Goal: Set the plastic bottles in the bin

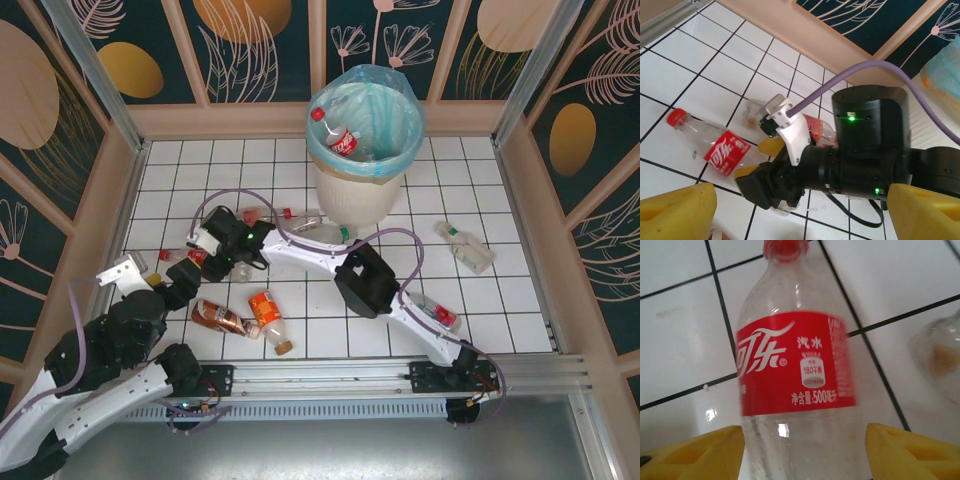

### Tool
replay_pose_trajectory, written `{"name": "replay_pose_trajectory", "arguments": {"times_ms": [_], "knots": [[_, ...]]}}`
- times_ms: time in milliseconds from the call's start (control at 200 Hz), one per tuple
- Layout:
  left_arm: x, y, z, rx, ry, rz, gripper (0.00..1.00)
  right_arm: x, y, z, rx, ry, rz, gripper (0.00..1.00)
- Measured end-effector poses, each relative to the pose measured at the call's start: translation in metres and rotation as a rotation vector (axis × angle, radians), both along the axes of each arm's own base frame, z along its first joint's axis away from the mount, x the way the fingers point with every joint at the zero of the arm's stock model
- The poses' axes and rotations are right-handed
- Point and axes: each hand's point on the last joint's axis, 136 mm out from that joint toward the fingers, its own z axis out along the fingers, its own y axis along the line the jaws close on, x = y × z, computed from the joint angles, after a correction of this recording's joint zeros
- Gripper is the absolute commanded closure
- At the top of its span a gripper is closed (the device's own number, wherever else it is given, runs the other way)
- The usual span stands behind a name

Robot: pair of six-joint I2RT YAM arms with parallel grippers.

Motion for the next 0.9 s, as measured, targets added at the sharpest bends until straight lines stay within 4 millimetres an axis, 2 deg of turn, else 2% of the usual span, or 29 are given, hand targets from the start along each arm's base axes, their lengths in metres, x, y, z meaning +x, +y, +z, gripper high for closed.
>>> {"name": "replay_pose_trajectory", "arguments": {"times_ms": [270, 395, 520, 616, 781, 901], "knots": [[-0.002, 0.002, 0.001, -0.024, -0.006, -0.002, 0.12, -0.008, -0.003, -0.01, -0.047, -0.01, 0.041, 0.34], [-0.002, 0.001, 0.001, -0.024, -0.005, -0.002, 0.12, -0.01, -0.006, -0.012, -0.065, -0.01, 0.051, 0.29], [-0.002, 0.001, 0.001, -0.024, -0.005, -0.002, 0.12, -0.013, -0.013, -0.022, -0.106, 0.0, 0.063, 0.29], [-0.002, 0.001, 0.001, -0.024, -0.005, -0.002, 0.12, -0.014, -0.015, -0.028, -0.125, -0.003, 0.072, 0.32], [-0.002, 0.001, 0.001, -0.024, -0.006, -0.002, 0.12, -0.013, -0.016, -0.023, -0.129, -0.014, 0.078, 0.45], [-0.002, 0.002, 0.006, -0.023, -0.007, -0.001, 0.13, -0.012, -0.016, -0.019, -0.125, -0.013, 0.074, 0.51]]}}
